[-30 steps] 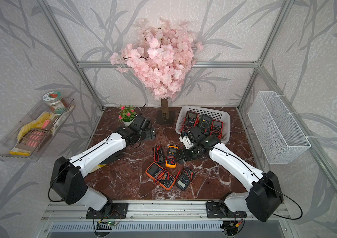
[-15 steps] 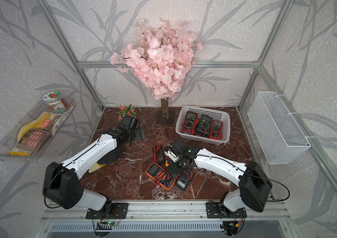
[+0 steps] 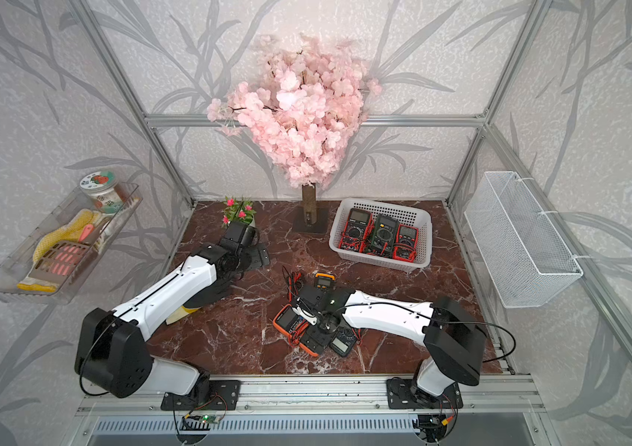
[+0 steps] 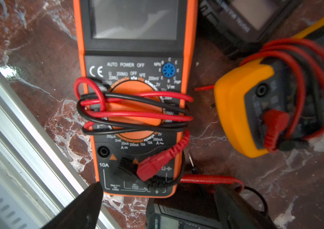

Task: Put the multimeter into the basket
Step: Pick up the multimeter from the center of the board.

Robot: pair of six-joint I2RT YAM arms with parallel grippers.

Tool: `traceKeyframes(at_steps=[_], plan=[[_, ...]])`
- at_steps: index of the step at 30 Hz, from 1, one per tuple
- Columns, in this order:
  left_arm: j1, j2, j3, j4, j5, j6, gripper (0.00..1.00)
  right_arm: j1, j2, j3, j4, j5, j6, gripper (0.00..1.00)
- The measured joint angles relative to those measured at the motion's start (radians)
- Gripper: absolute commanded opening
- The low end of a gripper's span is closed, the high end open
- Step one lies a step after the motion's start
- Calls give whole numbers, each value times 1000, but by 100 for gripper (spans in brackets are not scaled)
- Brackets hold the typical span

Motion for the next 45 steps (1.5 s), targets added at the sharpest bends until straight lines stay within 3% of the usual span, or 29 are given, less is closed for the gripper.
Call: traceKeyframes(at_steps=[23, 45], plan=[[6, -66, -64, 0, -8, -19, 100, 8, 85, 27, 21, -34, -10, 94], [7, -71, -87, 8, -6, -51, 100, 16, 14, 38, -6, -35, 40, 95]])
